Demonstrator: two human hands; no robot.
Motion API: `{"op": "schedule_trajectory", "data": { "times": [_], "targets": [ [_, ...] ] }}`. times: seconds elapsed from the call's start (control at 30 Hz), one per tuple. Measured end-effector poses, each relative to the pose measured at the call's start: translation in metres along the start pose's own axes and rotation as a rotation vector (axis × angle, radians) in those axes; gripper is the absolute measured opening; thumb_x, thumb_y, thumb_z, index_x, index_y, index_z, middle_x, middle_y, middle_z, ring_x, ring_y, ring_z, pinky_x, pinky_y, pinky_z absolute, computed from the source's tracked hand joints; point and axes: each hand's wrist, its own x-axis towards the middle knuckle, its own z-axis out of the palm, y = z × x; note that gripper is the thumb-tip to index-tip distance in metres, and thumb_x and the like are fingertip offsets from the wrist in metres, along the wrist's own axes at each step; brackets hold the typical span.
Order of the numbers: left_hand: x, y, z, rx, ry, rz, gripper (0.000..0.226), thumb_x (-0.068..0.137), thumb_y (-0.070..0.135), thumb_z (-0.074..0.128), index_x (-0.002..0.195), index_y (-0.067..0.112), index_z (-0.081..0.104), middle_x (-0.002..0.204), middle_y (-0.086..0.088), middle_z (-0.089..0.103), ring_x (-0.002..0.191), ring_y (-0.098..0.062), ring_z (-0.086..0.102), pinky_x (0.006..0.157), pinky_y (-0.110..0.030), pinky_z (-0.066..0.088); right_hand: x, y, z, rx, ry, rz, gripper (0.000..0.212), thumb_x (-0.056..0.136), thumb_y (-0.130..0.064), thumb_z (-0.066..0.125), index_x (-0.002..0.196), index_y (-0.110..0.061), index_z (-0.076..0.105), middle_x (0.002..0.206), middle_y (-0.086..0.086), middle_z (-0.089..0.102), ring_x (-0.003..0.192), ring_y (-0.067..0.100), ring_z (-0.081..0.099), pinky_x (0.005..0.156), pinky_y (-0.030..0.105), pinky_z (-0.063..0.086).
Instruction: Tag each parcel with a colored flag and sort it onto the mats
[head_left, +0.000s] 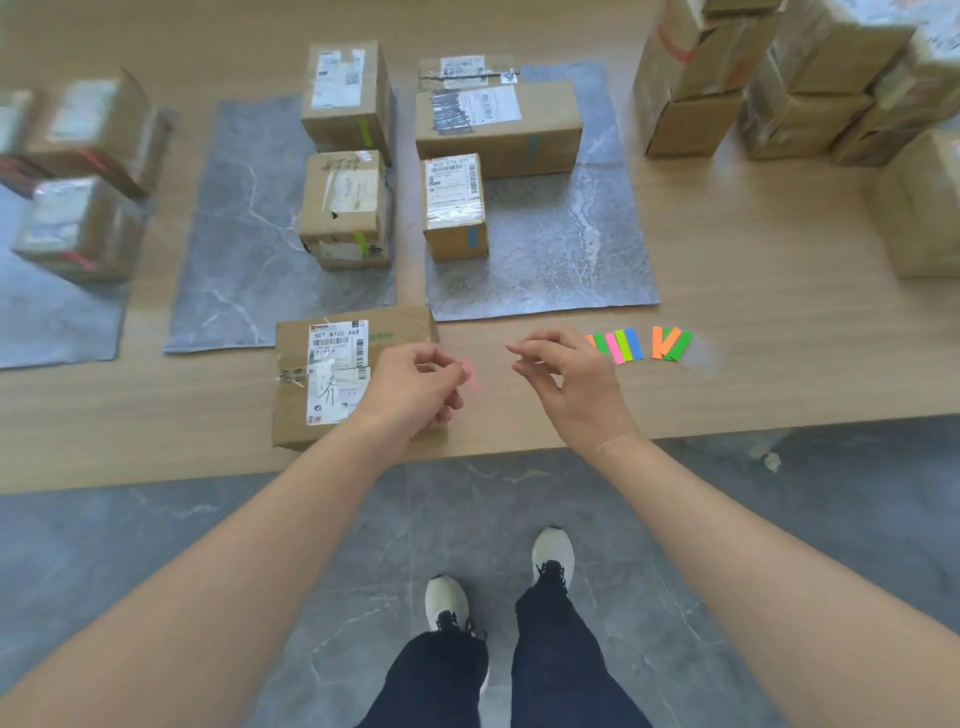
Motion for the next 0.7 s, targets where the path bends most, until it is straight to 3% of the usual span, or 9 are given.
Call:
{"op": "schedule_trajectory", "data": {
  "times": [0.13, 0.23, 0.37, 0.47, 0.6, 0.7],
  "targets": [
    [-0.010, -0.023, -0.026, 0.050, 0.017, 0.074, 0.011, 0.090, 0.015, 0.071, 0.090, 0.004, 0.071, 0.052, -0.004, 0.061, 0.040, -0.016, 0.045, 0.040, -0.018, 0.036, -0.016, -0.020, 0.025, -0.056, -0.010, 0.015, 0.025, 0.094, 0.002, 0.067, 0.114, -0.008, 0.077, 0.105, 0.003, 0.067, 0.089, 0.002, 0.057, 0.080, 0.004, 0.040],
    [-0.017, -0.041, -0.036, 0.203, 0.009, 0.197, 0.010, 0.090, 0.020, 0.071, 0.082, 0.015, 0.073, 0.051, -0.004, 0.064, 0.041, -0.015, 0.051, 0.048, -0.021, 0.044, -0.026, -0.026, 0.036, -0.076, -0.031, -0.027, 0.026, 0.095, 0.003, 0.064, 0.116, -0.008, 0.076, 0.110, 0.005, 0.068, 0.094, 0.005, 0.060, 0.085, 0.006, 0.042],
    [-0.030, -0.065, -0.047, 0.312, 0.029, 0.287, 0.017, 0.091, 0.032, 0.070, 0.076, 0.024, 0.075, 0.050, -0.002, 0.065, 0.042, -0.013, 0.057, 0.054, -0.029, 0.053, -0.038, -0.035, 0.048, -0.112, -0.130, -0.125, 0.029, 0.095, -0.004, 0.068, 0.123, -0.011, 0.073, 0.130, 0.005, 0.067, 0.119, 0.018, 0.063, 0.102, 0.029, 0.049],
    [-0.028, -0.086, -0.048, 0.290, 0.119, 0.300, 0.015, 0.090, 0.028, 0.070, 0.078, 0.022, 0.078, 0.050, 0.003, 0.065, 0.044, -0.010, 0.060, 0.060, -0.031, 0.056, -0.040, -0.038, 0.056, -0.124, -0.302, -0.133, 0.044, 0.089, -0.010, 0.077, 0.132, -0.014, 0.068, 0.146, 0.001, 0.058, 0.136, 0.021, 0.054, 0.109, 0.042, 0.048],
    [-0.021, -0.103, -0.039, 0.349, 0.231, 0.314, 0.014, 0.084, 0.029, 0.067, 0.079, 0.028, 0.080, 0.055, 0.013, 0.065, 0.060, -0.012, 0.064, 0.065, -0.032, 0.055, -0.031, -0.043, 0.067, -0.173, -0.448, -0.218, 0.051, 0.089, -0.009, 0.075, 0.138, -0.012, 0.063, 0.156, 0.004, 0.048, 0.146, 0.020, 0.042, 0.110, 0.037, 0.044],
    [-0.020, -0.108, -0.032, 0.412, 0.301, 0.321, 0.015, 0.087, 0.033, 0.065, 0.088, 0.030, 0.080, 0.062, 0.011, 0.065, 0.071, -0.019, 0.065, 0.066, -0.033, 0.053, -0.023, -0.045, 0.077, -0.222, -0.503, -0.195, 0.040, 0.091, -0.010, 0.071, 0.130, -0.010, 0.069, 0.151, 0.005, 0.053, 0.138, 0.023, 0.052, 0.106, 0.040, 0.049]
  ]
}}
